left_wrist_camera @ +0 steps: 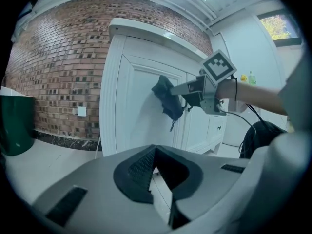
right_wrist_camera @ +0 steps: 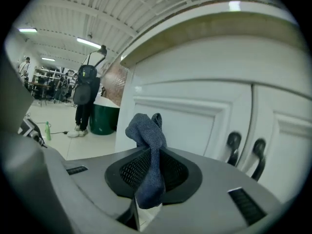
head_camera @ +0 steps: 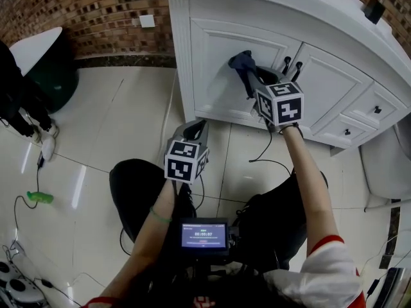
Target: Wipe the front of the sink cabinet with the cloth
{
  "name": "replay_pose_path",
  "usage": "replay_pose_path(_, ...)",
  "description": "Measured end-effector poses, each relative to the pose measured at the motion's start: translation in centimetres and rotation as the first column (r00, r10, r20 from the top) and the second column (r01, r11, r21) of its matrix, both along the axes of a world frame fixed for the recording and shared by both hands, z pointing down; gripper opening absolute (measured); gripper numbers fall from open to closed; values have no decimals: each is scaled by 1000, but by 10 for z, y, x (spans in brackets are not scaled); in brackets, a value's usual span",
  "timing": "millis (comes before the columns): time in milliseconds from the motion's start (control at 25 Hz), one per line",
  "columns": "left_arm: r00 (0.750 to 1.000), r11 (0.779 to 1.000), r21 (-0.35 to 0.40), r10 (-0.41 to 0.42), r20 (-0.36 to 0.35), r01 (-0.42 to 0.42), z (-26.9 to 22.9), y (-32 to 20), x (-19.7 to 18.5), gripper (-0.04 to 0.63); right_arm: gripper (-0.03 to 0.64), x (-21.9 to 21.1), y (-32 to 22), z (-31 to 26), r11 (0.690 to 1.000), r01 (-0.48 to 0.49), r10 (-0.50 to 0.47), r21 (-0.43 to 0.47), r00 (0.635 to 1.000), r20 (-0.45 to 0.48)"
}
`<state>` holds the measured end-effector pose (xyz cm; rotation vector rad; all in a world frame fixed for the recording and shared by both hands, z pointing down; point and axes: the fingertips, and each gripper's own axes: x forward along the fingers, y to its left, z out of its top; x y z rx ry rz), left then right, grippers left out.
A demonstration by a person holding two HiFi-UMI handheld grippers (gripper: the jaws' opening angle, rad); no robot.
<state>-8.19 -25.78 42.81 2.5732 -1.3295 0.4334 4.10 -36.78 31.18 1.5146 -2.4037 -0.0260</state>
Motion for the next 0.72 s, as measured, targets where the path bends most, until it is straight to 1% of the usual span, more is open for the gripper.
replay_pose_path(160,1000,1000,19,14,0,-14,-11,8,10,21,63,16,8,-60,994,-31,28,104,999,33)
replay_pose_path(360,999,998,47,42,11,-42,-24,18,21,21,63,37,17,-97,983,-79,70,167,996,56)
replay_pose_path(520,999,997,68,47,15,-48,-33,22,24,21,63,41,22,-98,982,-89,80,168,995,63)
replay_pose_path(720,999,996,72,45,20,-46,-35,24,22,21,63,49,15,-78,985,-115,108,129,992,60)
